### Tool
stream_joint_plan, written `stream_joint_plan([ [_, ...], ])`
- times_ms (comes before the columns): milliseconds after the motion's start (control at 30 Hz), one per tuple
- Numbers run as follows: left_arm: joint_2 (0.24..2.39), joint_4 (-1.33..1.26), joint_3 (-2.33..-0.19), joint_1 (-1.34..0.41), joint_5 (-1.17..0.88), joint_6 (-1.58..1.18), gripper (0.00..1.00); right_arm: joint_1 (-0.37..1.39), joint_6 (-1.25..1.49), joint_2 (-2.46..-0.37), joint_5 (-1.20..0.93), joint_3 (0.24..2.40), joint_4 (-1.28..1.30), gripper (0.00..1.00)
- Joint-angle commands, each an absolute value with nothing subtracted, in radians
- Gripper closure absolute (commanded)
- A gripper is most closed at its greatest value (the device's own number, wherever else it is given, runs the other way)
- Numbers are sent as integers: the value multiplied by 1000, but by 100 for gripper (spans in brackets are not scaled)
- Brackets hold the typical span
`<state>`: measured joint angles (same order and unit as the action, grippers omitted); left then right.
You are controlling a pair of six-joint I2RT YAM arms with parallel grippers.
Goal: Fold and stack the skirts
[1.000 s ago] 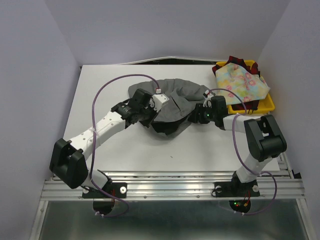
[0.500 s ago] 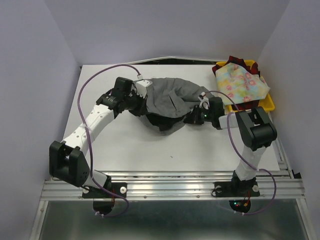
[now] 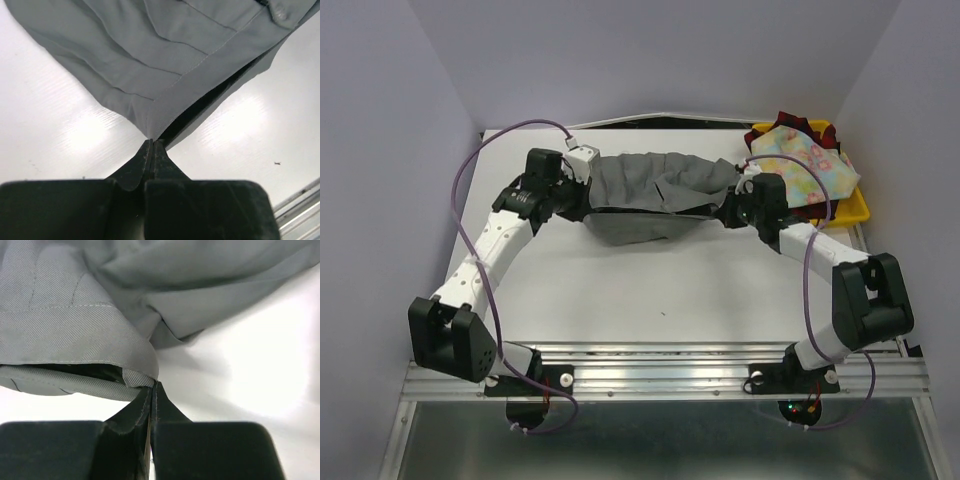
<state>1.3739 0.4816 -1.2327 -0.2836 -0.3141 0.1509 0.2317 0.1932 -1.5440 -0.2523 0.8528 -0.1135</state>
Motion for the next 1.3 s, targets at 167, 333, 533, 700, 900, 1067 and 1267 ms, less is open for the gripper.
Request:
stream_joint_plan([
  [167, 1236, 497, -1071, -284, -222, 340, 100, 244, -89, -1538, -106, 946, 165, 99],
  [333, 1249, 503, -991, -298, -261, 348, 100, 244, -3, -1670, -268, 963, 187, 70],
  [533, 1217, 522, -1015, -365, -400, 385, 79, 244, 94, -1701, -396, 950, 160, 69],
  [700, 1264, 486, -1044, -661, -232, 385, 49, 244, 98, -1640, -396, 907, 147, 99],
  [900, 1403, 434, -1133, -802, -94, 380, 37, 244, 127, -1545, -267, 865, 149, 99],
  [1067, 1537, 410, -1181, -888, 44, 402, 35, 244, 118, -1500, -196, 856, 166, 99],
  [1267, 1637, 390, -1193, -923, 133, 419, 34, 244, 110, -1512, -201, 880, 207, 99],
])
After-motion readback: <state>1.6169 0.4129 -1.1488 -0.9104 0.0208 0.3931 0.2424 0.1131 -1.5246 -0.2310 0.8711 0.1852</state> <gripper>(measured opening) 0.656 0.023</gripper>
